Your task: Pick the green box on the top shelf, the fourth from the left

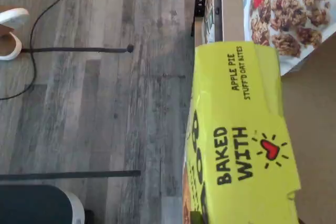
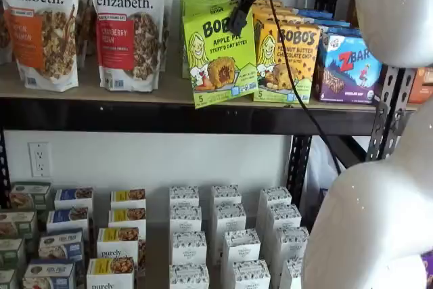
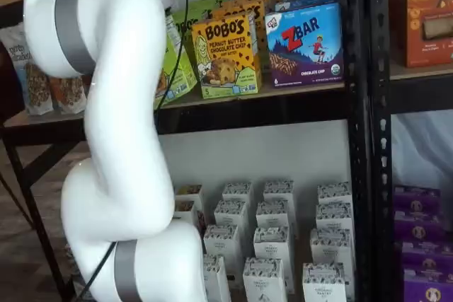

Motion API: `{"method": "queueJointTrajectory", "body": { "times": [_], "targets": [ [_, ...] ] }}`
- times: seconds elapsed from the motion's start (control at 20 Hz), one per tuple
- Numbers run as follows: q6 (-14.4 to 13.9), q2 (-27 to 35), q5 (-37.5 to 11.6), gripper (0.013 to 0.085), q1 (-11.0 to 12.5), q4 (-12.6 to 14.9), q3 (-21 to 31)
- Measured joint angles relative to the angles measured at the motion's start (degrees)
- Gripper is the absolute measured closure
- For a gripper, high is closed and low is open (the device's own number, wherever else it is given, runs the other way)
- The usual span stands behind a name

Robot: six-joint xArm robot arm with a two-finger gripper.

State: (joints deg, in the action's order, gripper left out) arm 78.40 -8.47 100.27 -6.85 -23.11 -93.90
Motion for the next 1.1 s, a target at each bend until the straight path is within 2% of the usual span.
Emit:
{"method": "queueJointTrajectory", "body": {
  "times": [0.85, 1.1],
  "targets": [
    [-0.72, -2.24, 4.46, 0.085, 0.72, -1.27, -0.72],
    [-0.61, -4.17, 5.31, 0.085, 1.06, -0.91, 0.55]
  ]
}}
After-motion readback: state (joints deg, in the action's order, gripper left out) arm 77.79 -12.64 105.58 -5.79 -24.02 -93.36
